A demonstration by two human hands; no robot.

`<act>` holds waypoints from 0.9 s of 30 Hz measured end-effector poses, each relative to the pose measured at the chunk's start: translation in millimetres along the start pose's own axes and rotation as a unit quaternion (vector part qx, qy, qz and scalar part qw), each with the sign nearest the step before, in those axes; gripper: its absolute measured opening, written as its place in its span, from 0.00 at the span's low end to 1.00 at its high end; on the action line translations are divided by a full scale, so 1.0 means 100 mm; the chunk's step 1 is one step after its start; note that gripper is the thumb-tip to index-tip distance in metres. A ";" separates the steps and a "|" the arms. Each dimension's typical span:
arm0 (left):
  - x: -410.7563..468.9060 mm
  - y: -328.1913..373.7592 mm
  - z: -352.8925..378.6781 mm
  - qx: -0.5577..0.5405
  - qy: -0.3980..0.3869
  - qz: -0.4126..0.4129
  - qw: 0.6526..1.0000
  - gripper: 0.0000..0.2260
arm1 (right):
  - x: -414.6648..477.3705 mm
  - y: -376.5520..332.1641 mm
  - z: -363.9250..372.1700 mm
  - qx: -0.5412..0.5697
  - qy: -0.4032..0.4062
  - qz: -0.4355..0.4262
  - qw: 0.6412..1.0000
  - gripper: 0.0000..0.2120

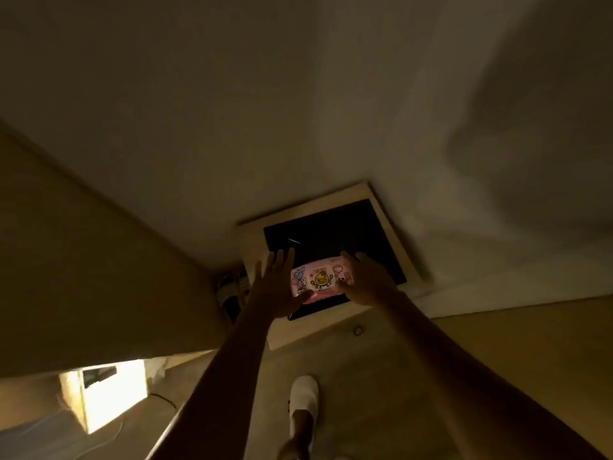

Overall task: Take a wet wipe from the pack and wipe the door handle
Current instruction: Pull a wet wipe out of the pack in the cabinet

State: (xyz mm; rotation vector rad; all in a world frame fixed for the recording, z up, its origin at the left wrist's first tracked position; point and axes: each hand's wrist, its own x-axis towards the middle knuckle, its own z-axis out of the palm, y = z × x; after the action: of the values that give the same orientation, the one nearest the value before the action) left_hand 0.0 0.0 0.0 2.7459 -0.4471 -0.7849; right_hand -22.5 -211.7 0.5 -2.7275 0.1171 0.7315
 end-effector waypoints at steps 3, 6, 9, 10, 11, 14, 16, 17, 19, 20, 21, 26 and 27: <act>0.28 -0.03 0.35 -0.016 -0.019 -0.009 1.000 0.44 | 0.35 0.04 0.30 0.026 -0.024 0.021 0.999 0.35; 0.50 -0.08 0.74 -0.023 -0.026 -0.004 0.999 0.41 | 0.64 0.12 0.64 0.012 -0.053 0.023 0.998 0.36; 0.73 -0.21 1.04 -0.017 -0.012 -0.012 1.000 0.36 | 0.92 0.22 0.88 -0.018 -0.057 0.007 0.998 0.35; 0.79 -0.25 1.13 -0.013 -0.004 -0.014 1.000 0.35 | 1.01 0.24 0.94 -0.029 -0.055 -0.003 0.998 0.35; 0.85 -0.28 1.21 -0.010 0.001 -0.014 1.000 0.34 | 1.08 0.26 0.99 -0.041 -0.052 -0.016 0.998 0.35; 1.00 -0.37 1.40 -0.004 -0.004 0.002 1.000 0.33 | 1.26 0.33 1.13 -0.075 -0.055 -0.043 0.995 0.35; 1.06 -0.40 1.51 0.008 -0.005 0.014 1.000 0.33 | 1.33 0.38 1.23 -0.092 -0.057 -0.059 0.992 0.35; 1.08 -0.41 1.55 0.018 -0.006 0.022 1.000 0.33 | 1.35 0.40 1.27 -0.099 -0.056 -0.068 0.991 0.35; 1.10 -0.42 1.61 0.021 -0.004 0.034 0.999 0.34 | 1.39 0.43 1.34 -0.105 -0.056 -0.081 0.990 0.36; 1.12 -0.41 1.63 0.013 0.003 0.037 0.999 0.34 | 1.40 0.44 1.38 -0.113 -0.056 -0.086 0.988 0.36; 1.14 -0.41 1.64 -0.002 0.017 0.038 0.999 0.34 | 1.42 0.45 1.42 -0.124 -0.053 -0.092 0.987 0.37; 1.24 -0.45 1.73 -0.029 0.041 0.023 0.998 0.34 | 1.50 0.54 1.55 -0.138 -0.023 -0.134 0.981 0.39; 1.26 -0.47 1.75 -0.031 0.041 0.017 0.999 0.35 | 1.51 0.57 1.57 -0.142 -0.010 -0.152 0.978 0.38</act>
State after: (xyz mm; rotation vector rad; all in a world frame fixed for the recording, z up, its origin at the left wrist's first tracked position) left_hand 16.4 -28.9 -218.4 2.6935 -0.4436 -0.6626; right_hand 24.9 -215.0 -219.2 -2.9056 -0.4316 0.7319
